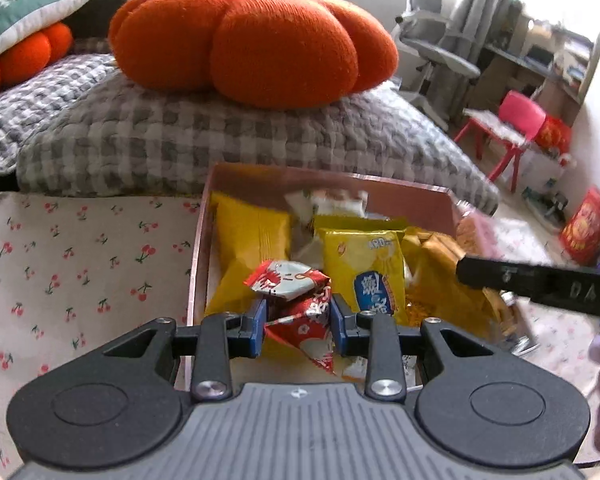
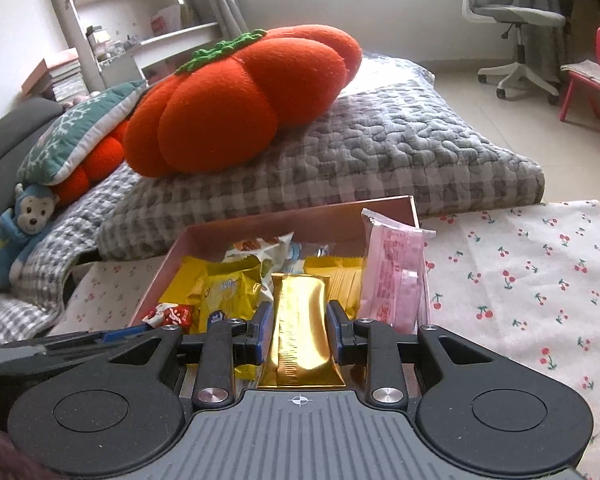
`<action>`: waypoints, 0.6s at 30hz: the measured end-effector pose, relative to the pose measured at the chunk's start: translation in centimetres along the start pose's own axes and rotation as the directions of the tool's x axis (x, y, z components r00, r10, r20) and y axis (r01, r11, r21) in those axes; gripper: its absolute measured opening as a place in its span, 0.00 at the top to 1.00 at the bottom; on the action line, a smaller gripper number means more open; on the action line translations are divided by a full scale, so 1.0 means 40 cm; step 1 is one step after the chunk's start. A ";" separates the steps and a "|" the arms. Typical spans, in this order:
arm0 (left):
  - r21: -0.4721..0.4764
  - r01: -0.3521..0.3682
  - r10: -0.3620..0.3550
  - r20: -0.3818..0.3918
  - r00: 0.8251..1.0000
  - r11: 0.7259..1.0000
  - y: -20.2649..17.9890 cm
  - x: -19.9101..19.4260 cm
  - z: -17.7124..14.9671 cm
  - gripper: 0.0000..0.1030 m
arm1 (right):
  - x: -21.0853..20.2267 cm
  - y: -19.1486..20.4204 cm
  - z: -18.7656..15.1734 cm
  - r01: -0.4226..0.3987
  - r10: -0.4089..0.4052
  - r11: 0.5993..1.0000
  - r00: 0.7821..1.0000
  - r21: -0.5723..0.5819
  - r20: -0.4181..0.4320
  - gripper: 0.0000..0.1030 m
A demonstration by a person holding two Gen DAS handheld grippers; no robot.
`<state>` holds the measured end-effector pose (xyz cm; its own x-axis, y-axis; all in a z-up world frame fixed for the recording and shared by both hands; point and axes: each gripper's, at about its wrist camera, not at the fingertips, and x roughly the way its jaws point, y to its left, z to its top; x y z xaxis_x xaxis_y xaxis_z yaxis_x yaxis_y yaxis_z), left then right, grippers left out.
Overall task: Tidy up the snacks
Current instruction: 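Carry the candy and gold bar into the box and open both tools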
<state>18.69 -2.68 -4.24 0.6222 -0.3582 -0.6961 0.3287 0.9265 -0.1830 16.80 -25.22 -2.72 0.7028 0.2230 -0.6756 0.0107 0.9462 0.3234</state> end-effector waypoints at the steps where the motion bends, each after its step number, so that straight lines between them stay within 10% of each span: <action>1: 0.007 -0.005 0.005 0.000 1.000 1.000 -0.002 0.005 -0.004 0.71 | 0.007 -0.001 0.000 0.004 -0.004 1.000 1.000 0.001 0.003 0.73; 18: -0.008 -0.006 0.006 -0.022 1.000 1.000 -0.007 -0.046 -0.013 0.41 | -0.016 -0.005 0.001 -0.011 0.010 1.000 1.000 0.029 0.005 0.50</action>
<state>17.07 -2.23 -3.25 0.6084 -0.3502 -0.7122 0.3192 0.9296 -0.1844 16.39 -25.58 -2.33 0.7061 0.2318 -0.6691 0.0237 0.9366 0.3495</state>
